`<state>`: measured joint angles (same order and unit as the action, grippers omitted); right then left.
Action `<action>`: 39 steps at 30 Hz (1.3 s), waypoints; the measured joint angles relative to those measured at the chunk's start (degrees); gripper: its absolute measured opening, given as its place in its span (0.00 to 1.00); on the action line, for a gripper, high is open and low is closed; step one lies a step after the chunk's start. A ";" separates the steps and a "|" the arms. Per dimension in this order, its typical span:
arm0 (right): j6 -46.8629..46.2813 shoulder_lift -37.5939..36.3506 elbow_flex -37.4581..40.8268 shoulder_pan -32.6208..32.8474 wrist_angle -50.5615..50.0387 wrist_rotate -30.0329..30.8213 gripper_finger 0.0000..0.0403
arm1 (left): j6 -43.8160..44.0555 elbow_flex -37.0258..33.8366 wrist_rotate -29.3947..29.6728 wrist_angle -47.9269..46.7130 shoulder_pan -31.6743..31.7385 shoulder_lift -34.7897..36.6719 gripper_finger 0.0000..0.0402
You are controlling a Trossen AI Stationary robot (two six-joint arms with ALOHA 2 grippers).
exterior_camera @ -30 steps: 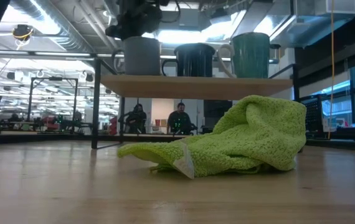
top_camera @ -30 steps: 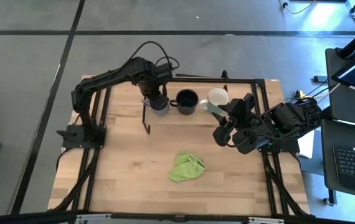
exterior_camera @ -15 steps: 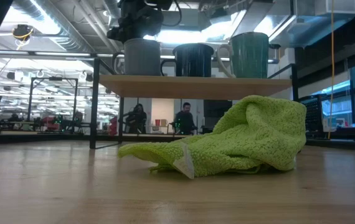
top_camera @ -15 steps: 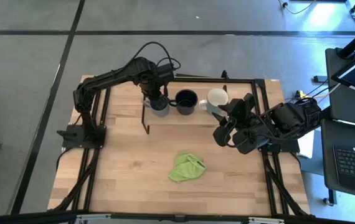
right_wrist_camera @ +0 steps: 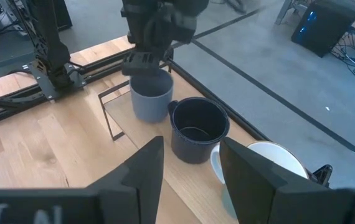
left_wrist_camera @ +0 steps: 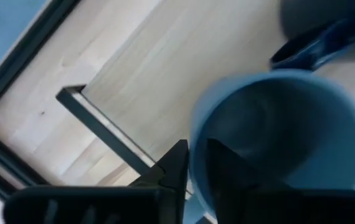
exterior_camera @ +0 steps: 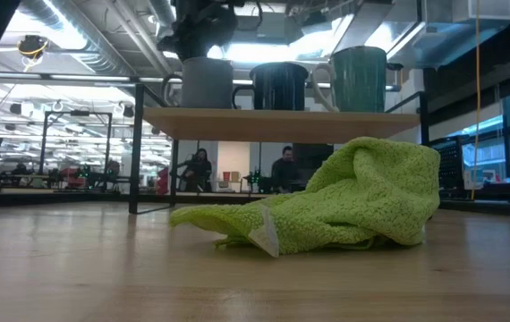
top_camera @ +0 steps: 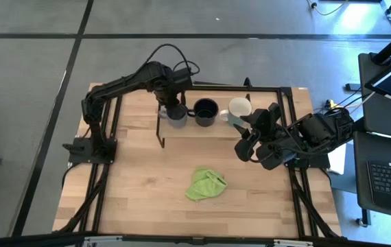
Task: Stack small to large cups/mugs on shelf
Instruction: Return to Home Position
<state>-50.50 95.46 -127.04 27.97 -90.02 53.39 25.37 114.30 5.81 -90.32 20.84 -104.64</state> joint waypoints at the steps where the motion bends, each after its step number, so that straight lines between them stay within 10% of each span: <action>1: 0.02 0.00 0.00 0.02 0.00 0.00 0.40 | -0.14 0.84 -0.06 0.05 0.00 0.00 0.14; 11: 1.27 -0.71 0.00 0.02 0.00 -0.48 0.40 | -0.61 7.37 2.44 0.42 -1.19 1.60 0.19; 20: 17.70 -8.43 -4.17 1.98 0.08 5.36 0.40 | 0.90 3.96 11.50 8.82 -11.86 25.82 0.18; 32: 23.67 -18.41 -5.63 9.44 1.88 -6.62 0.40 | 1.37 -58.23 23.24 76.38 -38.52 57.50 0.18; 39: 25.31 -24.58 4.96 16.26 9.13 -2.03 0.40 | -1.39 -76.28 24.64 99.49 -44.83 66.26 0.18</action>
<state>-25.19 70.88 -122.09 44.23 -80.89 51.36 23.98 38.02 30.46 9.17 -23.99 -38.38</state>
